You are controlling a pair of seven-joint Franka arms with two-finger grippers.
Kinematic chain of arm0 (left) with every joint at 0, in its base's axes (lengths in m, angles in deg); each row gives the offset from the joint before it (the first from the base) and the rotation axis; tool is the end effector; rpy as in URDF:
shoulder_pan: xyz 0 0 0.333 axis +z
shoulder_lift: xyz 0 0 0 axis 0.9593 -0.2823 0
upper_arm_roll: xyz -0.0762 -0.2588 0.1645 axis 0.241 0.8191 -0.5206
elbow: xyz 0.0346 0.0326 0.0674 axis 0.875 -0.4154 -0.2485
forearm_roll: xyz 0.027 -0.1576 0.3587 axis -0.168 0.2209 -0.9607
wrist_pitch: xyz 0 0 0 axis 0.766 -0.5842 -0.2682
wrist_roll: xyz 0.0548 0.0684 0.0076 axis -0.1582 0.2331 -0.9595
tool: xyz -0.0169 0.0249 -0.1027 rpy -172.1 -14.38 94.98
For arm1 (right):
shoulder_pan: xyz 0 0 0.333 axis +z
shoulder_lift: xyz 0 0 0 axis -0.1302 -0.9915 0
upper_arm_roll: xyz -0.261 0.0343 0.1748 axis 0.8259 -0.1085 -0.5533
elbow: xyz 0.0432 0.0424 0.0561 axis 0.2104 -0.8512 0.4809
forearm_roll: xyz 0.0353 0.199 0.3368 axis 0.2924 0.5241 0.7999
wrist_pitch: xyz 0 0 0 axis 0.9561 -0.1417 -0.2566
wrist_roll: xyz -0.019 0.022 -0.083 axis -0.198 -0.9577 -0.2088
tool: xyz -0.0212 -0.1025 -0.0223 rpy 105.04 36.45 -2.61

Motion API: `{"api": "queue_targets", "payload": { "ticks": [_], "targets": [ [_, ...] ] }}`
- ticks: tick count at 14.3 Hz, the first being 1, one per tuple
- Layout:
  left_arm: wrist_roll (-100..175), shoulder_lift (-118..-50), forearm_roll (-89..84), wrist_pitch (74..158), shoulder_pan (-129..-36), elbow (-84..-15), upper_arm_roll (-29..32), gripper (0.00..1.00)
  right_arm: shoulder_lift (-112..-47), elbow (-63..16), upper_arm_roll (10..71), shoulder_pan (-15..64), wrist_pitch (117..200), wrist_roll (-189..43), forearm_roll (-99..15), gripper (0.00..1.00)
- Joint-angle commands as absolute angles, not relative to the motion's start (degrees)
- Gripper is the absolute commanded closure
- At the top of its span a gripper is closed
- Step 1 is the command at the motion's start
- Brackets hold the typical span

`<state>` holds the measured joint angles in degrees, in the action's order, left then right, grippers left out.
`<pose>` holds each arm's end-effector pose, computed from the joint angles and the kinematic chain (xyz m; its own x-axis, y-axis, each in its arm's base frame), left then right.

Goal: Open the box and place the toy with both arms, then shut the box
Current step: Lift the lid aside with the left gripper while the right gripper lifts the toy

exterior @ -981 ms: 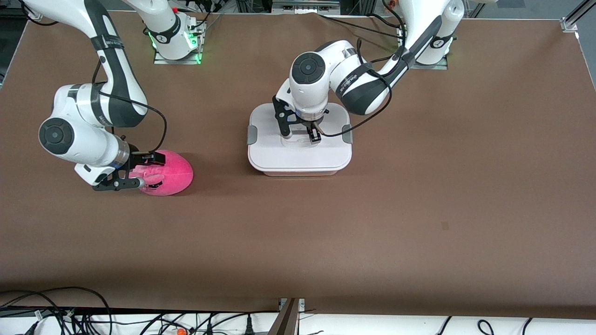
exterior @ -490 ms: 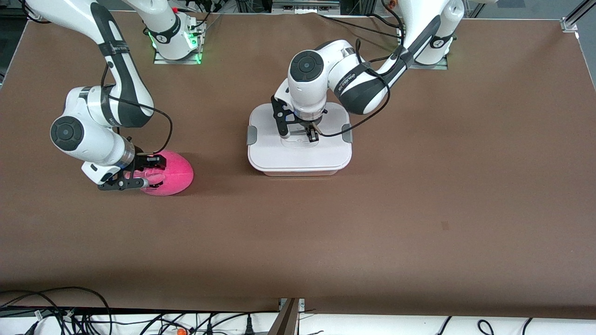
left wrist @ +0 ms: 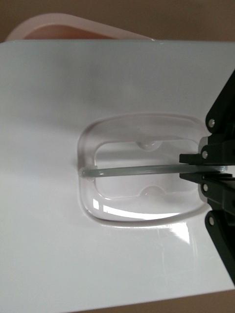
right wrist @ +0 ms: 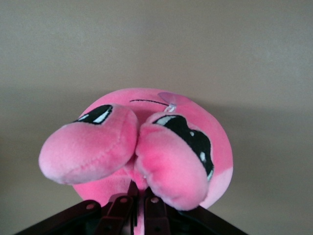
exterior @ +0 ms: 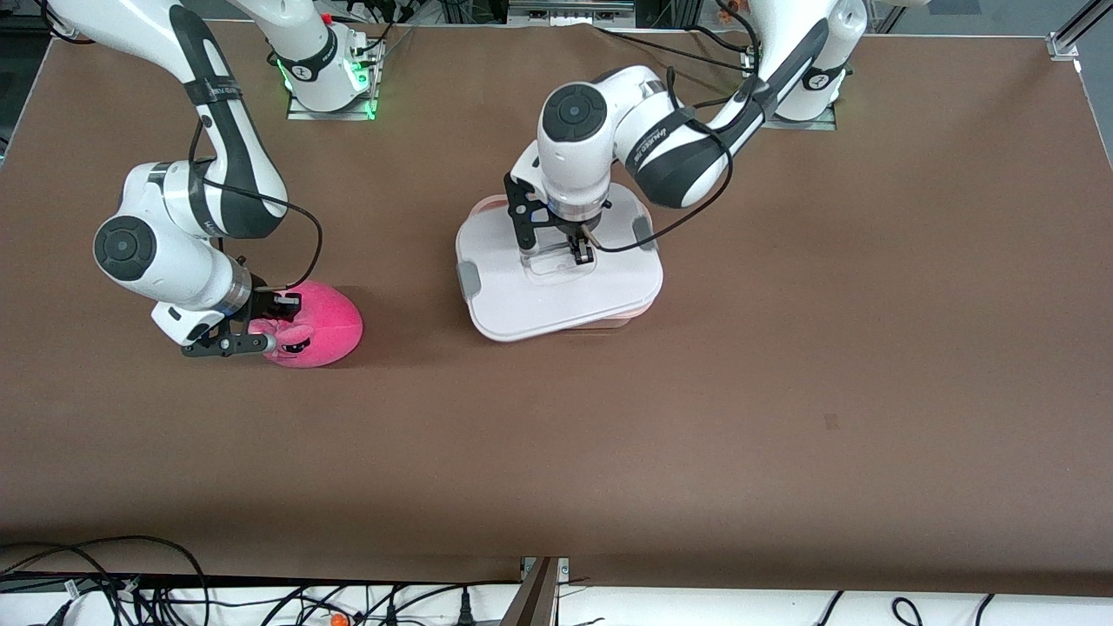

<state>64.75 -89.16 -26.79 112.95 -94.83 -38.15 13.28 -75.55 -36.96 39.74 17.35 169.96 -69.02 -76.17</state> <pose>0.4807 -0.4894 0.3744 0.2582 -0.9661 -0.0033 -0.9659 -0.2582 0.0198 0.6012 0.0599 0.3007 0.9926 0.0923 -0.0784 0.0920 -0.9957 -0.0074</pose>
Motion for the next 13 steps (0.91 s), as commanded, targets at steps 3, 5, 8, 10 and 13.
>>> {"api": "queue_targets", "payload": {
  "ticks": [3, 5, 8, 10, 13],
  "targets": [
    [67.3, -80.4, -21.8, 102.7, -90.2, -38.1, 14.6, 1.0, -74.2, -34.2, 39.7, 17.2, 167.6, -72.4, -75.4, 1.0],
    [74.6, -78.8, -17.9, 94.2, -84.4, -35.4, 14.4, 1.0, -74.5, -28.4, 39.7, 17.2, 161.1, -75.3, -75.5, 1.0],
    [91.3, -78.9, -17.1, 81.1, -74.5, -31.0, 14.2, 1.0, -74.8, -21.6, 39.4, 17.9, 154.1, -75.9, -75.7, 1.0],
    [103.7, -78.8, -17.3, 77.8, -67.6, -30.8, 14.1, 1.0, -74.7, -20.2, 39.2, 17.9, 152.5, -76.1, -75.8, 1.0],
    [115.6, -79.0, -18.2, 75.5, -57.4, -30.8, 13.9, 1.0, -75.5, -13.7, 38.3, 21.3, 144.5, -82.0, -75.9, 1.0]
  ]
}}
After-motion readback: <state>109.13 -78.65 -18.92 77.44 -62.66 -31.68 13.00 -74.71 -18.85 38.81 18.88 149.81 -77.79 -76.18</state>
